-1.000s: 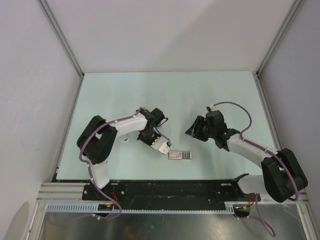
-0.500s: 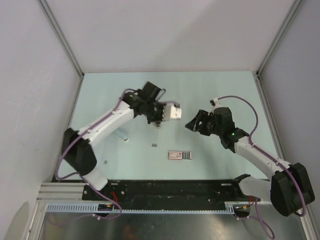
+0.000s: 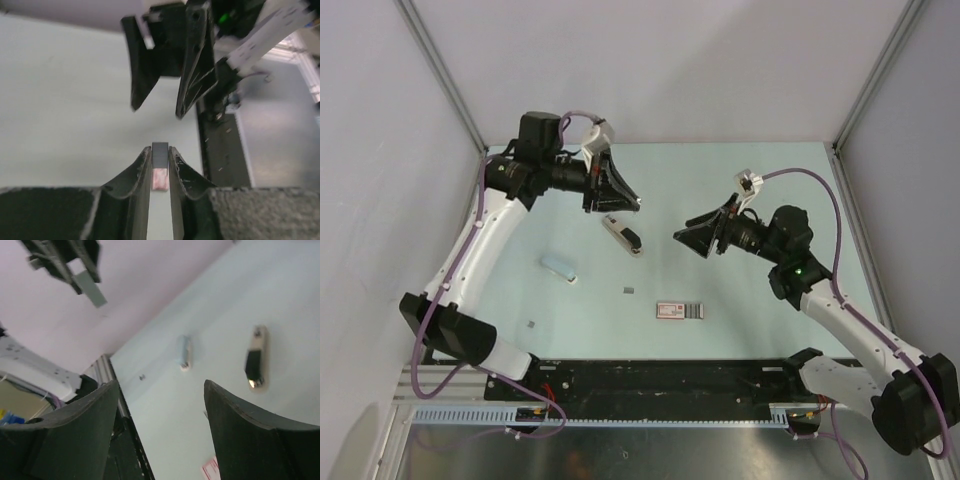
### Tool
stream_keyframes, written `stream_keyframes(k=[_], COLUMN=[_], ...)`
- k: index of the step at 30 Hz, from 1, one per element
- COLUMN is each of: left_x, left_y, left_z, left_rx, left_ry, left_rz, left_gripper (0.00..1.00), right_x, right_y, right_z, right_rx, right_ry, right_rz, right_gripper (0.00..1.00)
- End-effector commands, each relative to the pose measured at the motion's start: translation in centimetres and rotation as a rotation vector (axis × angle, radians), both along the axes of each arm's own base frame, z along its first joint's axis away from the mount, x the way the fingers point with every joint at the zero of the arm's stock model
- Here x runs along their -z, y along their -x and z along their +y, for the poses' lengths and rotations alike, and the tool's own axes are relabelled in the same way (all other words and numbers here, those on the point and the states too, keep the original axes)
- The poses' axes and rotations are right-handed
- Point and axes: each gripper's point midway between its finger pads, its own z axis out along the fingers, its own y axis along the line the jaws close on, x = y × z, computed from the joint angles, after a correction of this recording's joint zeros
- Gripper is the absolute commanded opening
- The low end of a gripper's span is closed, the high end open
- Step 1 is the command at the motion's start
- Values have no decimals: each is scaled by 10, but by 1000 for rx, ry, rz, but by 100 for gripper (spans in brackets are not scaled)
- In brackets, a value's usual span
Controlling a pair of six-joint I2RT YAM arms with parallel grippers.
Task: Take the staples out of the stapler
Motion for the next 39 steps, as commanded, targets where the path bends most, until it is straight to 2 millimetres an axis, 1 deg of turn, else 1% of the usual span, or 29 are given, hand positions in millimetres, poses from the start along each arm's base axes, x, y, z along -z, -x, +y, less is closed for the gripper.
stream_keyframes(k=[1,4,6,10,13,21,29,35,39], left_x=[-66,-83,-89,-92,-88,-80,-72,-68,-66], left_y=[46,51,53,55,55,56,54,52,52], left_z=[-6,-10,-12,-14,-15,-15,-15,-15,-14], left_rx=[225,277,298,318,316,304,288,276,269], left_ry=[163,180,185,189,186,182,175,170,168], left_rz=[158,187,192,189,187,173,160,147,142], left_gripper=[24,24,24,24,24,24,24,24,24], right_x=[-91,-115,-129,-147,-154,-153,-152,-149,-147], right_y=[32,39,42,44,41,30,24,23,23], right_z=[18,28,34,44,50,63,68,74,77], right_rx=[-170,-197,-211,-222,-221,-219,-209,-214,-216], right_ry=[-151,-187,-207,-247,-272,-299,-309,-314,-312], right_rz=[-300,-362,-393,-429,-428,-393,-367,-340,-325], right_gripper=[74,74,74,74,73,69,64,55,46])
